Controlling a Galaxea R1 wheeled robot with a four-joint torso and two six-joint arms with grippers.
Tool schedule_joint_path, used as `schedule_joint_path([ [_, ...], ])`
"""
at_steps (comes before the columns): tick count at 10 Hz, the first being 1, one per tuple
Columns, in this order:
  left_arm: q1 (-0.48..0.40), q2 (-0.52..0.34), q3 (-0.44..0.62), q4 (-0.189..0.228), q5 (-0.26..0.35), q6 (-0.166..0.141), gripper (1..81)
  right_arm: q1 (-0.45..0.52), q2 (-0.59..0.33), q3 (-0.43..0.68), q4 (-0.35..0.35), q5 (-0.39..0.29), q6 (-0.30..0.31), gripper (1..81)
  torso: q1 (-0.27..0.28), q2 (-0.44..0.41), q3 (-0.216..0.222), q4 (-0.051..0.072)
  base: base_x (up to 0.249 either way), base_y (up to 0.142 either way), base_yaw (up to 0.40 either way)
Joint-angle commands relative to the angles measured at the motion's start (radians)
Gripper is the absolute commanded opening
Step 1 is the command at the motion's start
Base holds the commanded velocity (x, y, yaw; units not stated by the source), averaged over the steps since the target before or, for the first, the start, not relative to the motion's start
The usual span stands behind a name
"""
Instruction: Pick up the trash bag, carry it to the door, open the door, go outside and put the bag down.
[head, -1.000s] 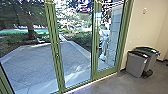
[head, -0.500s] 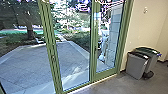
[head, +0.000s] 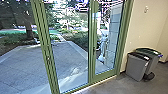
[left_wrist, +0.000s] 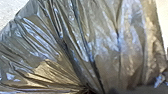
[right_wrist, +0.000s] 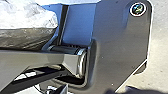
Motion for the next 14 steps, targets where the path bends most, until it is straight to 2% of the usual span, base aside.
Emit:
schedule_joint_path([
  [1, -0.051, 0.005, 0.005, 0.008, 0.08, 0.01, 1.0, 0.052, 0.001, -0.002, -0.002, -0.071, -0.002, 81.1, 0.0, 0.0, 0.0, 0.0, 0.144, -0.095, 0.0],
  [12, -0.051, 0.005, 0.005, 0.008, 0.08, 0.011, 1.0, 0.049, 0.001, -0.002, -0.002, -0.069, -0.002, 81.1, 0.0, 0.0, 0.0, 0.0, 0.139, -0.067, 0.0],
  [14, -0.037, 0.006, 0.005, 0.01, 0.008, 0.021, 1.0, 0.041, 0.001, -0.009, 0.0, -0.068, -0.002, 81.1, 0.0, 0.0, 0.0, 0.0, 0.135, -0.062, 0.0],
])
